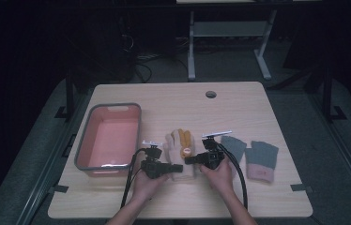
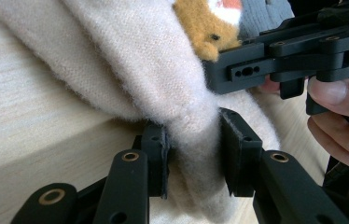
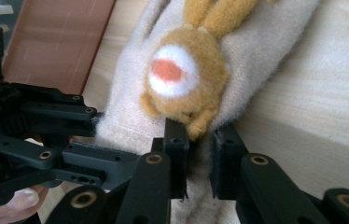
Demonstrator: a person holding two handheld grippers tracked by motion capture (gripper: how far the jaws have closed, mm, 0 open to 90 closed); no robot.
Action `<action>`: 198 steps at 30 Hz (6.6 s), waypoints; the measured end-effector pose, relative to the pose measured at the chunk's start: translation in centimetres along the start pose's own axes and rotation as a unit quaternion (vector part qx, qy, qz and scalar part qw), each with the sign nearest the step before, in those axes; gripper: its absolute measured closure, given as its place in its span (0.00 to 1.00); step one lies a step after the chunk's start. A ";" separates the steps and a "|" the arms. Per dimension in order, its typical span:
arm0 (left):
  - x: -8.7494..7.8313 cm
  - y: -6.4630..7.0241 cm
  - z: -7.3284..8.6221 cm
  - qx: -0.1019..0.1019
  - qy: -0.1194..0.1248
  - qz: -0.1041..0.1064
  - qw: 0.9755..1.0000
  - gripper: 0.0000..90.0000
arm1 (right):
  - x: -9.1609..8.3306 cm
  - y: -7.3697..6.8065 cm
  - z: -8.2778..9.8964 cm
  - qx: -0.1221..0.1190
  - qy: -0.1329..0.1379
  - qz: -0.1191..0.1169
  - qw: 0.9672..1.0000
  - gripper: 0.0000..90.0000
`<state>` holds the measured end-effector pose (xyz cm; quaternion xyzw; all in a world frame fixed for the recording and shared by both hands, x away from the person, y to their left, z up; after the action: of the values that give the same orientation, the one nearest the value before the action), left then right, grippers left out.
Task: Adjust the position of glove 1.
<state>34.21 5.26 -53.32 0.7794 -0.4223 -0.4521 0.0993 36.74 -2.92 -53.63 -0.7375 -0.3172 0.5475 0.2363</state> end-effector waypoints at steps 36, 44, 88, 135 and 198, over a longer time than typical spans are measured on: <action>-2.7 1.7 -2.6 0.041 0.019 0.010 0.999 0.75 | -2.8 -2.6 -1.1 -0.021 0.017 -0.029 0.999 0.92; -3.8 2.1 -3.7 0.050 0.031 0.016 0.998 0.75 | -3.6 -3.9 -2.0 -0.031 0.026 -0.036 0.999 0.92; -10.3 2.2 -9.8 0.078 0.068 0.025 0.994 0.76 | -6.0 -10.7 -7.3 -0.073 0.040 -0.053 0.995 0.92; -18.5 0.2 -12.7 0.081 0.105 0.008 0.991 0.76 | -4.5 -19.0 -11.2 -0.121 0.033 -0.080 0.989 0.92; -24.3 -5.6 -9.5 0.046 0.107 -0.029 0.993 0.76 | 3.1 -24.1 -11.2 -0.138 -0.023 -0.107 0.984 0.92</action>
<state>39.22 24.81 -35.78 0.8388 -0.4070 -0.3488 0.0953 43.04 15.91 -35.70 -0.7119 -0.4718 0.4873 0.1822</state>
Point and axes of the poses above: each handheld gripper's, and its own axes: x roughly forward along the jaws, z roughly out of its underside, y roughly to its right, the point moved 10 cm from there along x, roughly forward along the jaws, and after that the axes turned 8 degrees about x, right-handed, at the moved point
